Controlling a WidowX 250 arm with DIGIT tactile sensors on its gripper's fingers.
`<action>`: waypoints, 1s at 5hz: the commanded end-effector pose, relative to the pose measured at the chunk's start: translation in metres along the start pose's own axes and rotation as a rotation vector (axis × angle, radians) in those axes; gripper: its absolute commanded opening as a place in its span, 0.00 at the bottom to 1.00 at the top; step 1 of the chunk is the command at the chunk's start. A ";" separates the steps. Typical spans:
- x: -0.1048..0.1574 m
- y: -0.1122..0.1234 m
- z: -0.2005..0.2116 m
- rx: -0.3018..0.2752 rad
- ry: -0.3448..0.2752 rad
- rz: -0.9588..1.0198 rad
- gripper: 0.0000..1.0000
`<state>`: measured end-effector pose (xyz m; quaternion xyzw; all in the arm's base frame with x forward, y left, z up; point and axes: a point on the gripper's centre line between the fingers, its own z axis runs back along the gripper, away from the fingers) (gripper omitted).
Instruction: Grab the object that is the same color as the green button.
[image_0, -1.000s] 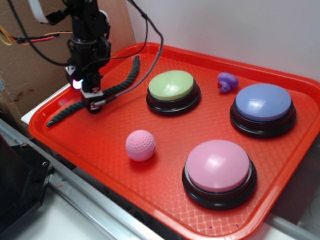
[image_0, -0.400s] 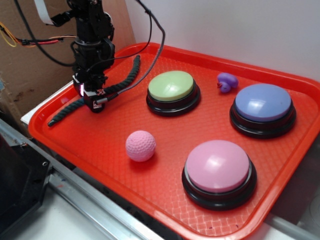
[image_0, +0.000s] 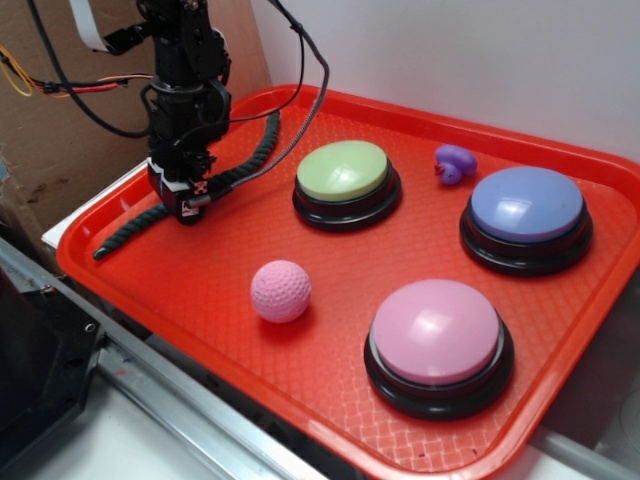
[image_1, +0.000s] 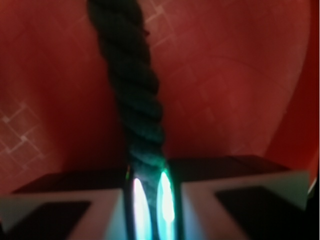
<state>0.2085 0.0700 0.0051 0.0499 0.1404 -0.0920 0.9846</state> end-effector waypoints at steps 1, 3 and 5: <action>-0.014 -0.017 0.089 0.044 -0.114 0.125 0.00; -0.069 -0.042 0.180 -0.129 -0.319 0.358 0.00; -0.112 -0.064 0.264 -0.164 -0.391 0.299 0.00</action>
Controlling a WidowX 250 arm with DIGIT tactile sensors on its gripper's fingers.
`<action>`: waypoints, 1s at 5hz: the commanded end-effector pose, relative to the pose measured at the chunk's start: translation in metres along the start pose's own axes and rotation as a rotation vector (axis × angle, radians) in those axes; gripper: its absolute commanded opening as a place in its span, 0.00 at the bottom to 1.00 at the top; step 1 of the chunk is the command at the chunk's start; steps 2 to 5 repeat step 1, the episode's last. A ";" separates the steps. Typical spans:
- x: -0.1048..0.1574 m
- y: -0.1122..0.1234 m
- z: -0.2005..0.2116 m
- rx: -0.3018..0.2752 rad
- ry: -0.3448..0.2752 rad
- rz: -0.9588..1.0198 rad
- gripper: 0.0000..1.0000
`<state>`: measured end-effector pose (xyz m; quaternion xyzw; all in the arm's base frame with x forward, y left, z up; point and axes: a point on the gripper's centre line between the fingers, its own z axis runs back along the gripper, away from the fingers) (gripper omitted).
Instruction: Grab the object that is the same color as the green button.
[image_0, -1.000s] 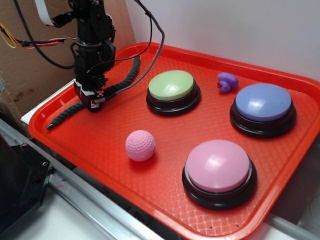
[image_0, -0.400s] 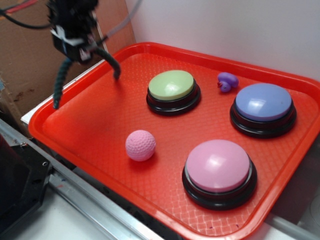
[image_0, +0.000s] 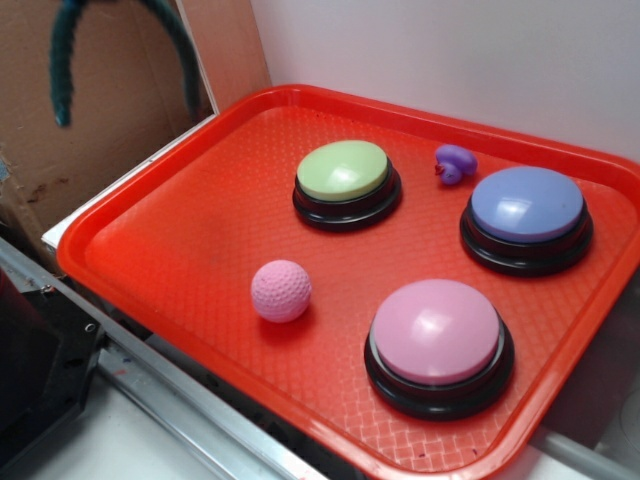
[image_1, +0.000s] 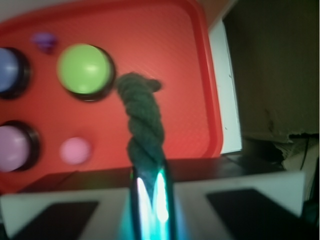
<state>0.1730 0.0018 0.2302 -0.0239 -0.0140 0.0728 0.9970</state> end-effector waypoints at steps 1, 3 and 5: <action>-0.017 -0.014 0.052 0.016 -0.078 -0.071 0.00; -0.017 -0.014 0.052 0.016 -0.078 -0.071 0.00; -0.017 -0.014 0.052 0.016 -0.078 -0.071 0.00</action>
